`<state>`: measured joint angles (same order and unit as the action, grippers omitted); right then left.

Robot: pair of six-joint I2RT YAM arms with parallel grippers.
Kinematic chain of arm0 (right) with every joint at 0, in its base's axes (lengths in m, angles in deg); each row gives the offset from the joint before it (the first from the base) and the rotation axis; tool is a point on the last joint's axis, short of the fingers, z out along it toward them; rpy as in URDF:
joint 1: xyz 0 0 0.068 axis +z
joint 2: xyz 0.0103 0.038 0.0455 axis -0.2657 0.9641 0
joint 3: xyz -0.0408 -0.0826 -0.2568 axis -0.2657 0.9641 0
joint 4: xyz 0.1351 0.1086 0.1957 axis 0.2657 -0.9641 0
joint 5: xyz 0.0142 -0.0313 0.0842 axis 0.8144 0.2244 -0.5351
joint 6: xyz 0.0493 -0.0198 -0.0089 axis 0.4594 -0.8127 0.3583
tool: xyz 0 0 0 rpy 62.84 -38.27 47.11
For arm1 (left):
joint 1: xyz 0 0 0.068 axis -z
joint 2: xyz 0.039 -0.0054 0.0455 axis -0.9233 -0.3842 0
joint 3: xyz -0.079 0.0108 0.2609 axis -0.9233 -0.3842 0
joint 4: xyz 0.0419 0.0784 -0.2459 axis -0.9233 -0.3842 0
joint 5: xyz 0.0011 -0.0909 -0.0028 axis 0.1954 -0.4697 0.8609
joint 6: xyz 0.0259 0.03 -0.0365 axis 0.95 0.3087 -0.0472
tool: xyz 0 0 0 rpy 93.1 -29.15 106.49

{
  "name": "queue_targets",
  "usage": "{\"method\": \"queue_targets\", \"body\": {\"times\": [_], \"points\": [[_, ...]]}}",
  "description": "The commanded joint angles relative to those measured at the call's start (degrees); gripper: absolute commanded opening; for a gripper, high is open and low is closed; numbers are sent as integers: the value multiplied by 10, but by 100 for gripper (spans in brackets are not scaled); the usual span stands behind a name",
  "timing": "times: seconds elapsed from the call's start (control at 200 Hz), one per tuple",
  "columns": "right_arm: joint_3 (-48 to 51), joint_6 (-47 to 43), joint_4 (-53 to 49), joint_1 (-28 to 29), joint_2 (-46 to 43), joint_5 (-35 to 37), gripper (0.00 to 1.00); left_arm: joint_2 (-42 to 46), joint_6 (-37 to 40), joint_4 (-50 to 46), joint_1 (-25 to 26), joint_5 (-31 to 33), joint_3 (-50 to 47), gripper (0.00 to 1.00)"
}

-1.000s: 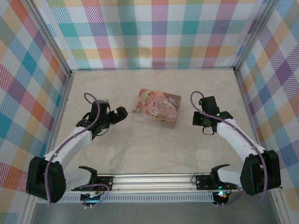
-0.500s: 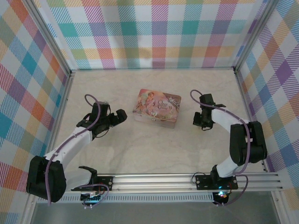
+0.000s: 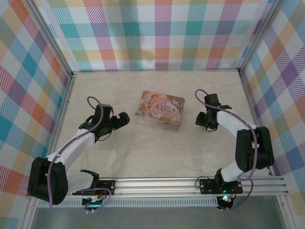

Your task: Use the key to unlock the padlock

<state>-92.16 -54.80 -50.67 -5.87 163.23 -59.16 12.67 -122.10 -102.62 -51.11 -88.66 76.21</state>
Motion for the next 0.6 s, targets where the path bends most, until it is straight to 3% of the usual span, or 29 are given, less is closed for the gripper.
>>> {"method": "queue_targets", "body": {"times": [0.0, 0.01, 0.02, 0.04, 0.22, 0.32, 0.595], "points": [[1, 0, -4, -2, -60, 22, 61, 9, 6, -24, -6, 22, 30, 100], [2, 1, -3, -2, -63, 24, 71, 9, 6, -26, -6, 25, 32, 100], [3, 1, -2, -2, -67, 26, 91, 9, 6, -29, -6, 28, 34, 100], [4, -1, 2, -2, -75, 29, 100, 9, 7, -33, -7, 34, 40, 100], [30, -6, 56, -8, -130, 81, 100, -6, 46, -71, -7, 103, 92, 100], [51, -12, 103, -8, -161, 131, 100, -14, 72, -71, -7, 187, 107, 100], [276, -148, 469, -9, -267, 234, 100, -58, 251, 154, -17, 394, 12, 100]]}}
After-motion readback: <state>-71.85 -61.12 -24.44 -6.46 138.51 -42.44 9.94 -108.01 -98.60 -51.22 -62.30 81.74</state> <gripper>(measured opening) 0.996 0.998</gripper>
